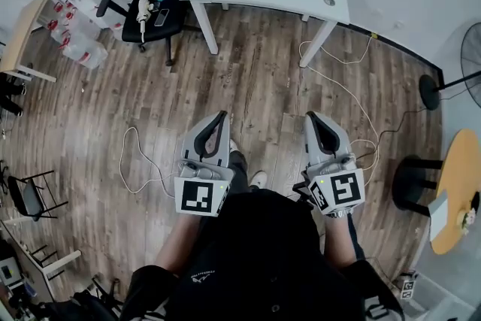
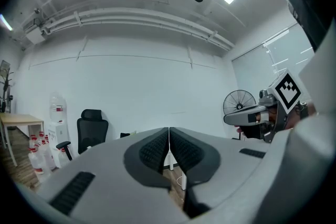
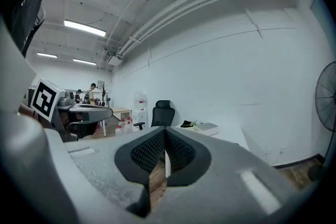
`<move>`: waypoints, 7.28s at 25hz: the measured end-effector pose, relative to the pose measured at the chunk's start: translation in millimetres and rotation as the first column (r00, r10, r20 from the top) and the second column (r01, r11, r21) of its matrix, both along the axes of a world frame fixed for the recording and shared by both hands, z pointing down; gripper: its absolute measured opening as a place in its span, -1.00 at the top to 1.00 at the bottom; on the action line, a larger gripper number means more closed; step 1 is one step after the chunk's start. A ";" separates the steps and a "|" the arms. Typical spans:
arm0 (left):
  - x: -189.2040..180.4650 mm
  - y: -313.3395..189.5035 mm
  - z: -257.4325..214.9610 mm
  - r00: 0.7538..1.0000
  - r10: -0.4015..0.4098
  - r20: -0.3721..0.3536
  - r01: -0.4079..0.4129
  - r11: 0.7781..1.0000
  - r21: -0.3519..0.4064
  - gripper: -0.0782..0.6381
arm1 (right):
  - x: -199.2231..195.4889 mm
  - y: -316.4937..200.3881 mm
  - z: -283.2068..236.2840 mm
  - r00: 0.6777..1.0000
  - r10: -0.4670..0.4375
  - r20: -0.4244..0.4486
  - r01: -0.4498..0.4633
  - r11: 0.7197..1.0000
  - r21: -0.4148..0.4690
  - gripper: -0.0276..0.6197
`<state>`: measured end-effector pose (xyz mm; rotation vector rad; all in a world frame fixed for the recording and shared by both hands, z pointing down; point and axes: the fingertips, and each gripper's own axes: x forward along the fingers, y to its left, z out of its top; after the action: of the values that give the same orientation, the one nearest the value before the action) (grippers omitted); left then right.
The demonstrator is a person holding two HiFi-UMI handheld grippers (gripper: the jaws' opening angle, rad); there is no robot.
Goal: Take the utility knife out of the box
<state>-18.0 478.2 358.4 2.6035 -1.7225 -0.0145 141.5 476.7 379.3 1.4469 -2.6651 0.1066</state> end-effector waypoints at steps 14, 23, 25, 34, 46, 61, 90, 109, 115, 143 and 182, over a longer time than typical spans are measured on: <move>-41.4 -111.3 -2.3 0.998 0.047 -0.031 -0.047 0.999 0.012 0.76 | -40.4 -100.5 -13.7 0.999 0.048 0.007 -0.048 0.999 0.022 0.90; -99.7 -156.0 4.6 1.000 0.020 -0.020 -0.020 1.000 -0.002 0.76 | -79.5 -147.2 -18.7 0.999 0.043 0.002 -0.043 0.998 0.047 0.90; -117.4 -162.1 10.3 1.000 -0.001 0.002 0.001 1.000 -0.021 0.76 | -88.6 -156.4 -18.3 0.999 0.044 0.006 -0.044 0.998 0.044 0.90; -166.5 -172.0 13.8 0.997 -0.076 0.004 0.076 0.997 -0.032 0.76 | -139.8 -182.0 -15.5 1.000 -0.030 0.009 0.029 0.999 0.027 0.90; -187.9 -190.5 18.2 0.991 -0.134 0.023 0.134 0.991 -0.023 0.76 | -165.6 -214.9 -9.5 0.994 -0.108 0.025 0.107 0.993 0.043 0.90; -160.5 -321.0 16.4 0.990 -0.130 0.053 0.131 0.991 -0.026 0.76 | -144.9 -351.3 -1.2 0.993 -0.114 0.033 0.114 0.993 0.004 0.90; -62.5 -563.0 7.4 0.979 -0.194 0.064 0.196 0.980 -0.022 0.76 | -54.2 -597.9 -9.0 0.979 -0.195 0.060 0.194 0.981 0.011 0.90; -62.5 -714.5 18.1 0.998 0.035 0.048 -0.032 0.998 -0.063 0.76 | -53.3 -710.3 -13.9 0.998 0.026 0.049 -0.026 1.000 -0.011 0.90; -74.3 -768.2 23.5 0.991 0.119 0.055 -0.115 0.990 -0.084 0.76 | -74.7 -747.7 -14.6 0.997 0.068 0.034 -0.068 0.997 -0.022 0.90; -34.2 -852.1 193.3 0.760 0.604 0.240 -0.483 0.772 -0.413 0.76 | -90.6 -793.2 18.4 0.925 0.379 -0.033 -0.380 0.917 -0.123 0.90; -6.5 -823.2 396.7 0.250 0.892 0.376 -0.371 0.447 -0.814 0.41 | -61.8 -762.3 49.5 0.823 0.563 -0.072 -0.565 0.800 -0.203 0.90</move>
<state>-24.5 -345.1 755.1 2.6288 -0.1526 1.6397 79.6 -285.6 428.8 2.0947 -2.0350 0.4217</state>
